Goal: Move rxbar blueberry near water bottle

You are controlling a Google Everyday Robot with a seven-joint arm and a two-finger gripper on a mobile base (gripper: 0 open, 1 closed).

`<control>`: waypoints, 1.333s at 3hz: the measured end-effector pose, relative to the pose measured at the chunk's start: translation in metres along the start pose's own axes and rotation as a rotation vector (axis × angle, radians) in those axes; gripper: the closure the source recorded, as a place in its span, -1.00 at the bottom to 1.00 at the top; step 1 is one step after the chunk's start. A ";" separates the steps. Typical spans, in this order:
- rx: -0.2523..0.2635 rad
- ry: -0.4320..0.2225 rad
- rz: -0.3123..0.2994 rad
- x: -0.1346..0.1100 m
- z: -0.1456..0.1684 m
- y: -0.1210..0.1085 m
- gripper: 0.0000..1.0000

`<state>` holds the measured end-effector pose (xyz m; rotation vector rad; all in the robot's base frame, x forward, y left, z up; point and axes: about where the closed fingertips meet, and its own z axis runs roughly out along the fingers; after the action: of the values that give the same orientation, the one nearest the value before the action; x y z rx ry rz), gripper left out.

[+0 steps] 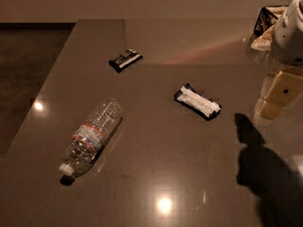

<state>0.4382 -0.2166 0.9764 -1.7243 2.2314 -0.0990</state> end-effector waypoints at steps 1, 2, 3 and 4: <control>0.000 0.000 0.000 0.000 0.000 0.000 -1.00; -0.007 0.007 0.034 -0.004 0.017 -0.011 -1.00; -0.031 0.007 0.082 -0.007 0.038 -0.021 -1.00; -0.044 0.027 0.132 -0.008 0.068 -0.032 -1.00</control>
Offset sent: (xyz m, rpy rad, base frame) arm 0.0234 0.0042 -0.0229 0.0009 0.0384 -0.0494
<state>0.4890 -0.2082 0.9218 -1.6010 2.3771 -0.0440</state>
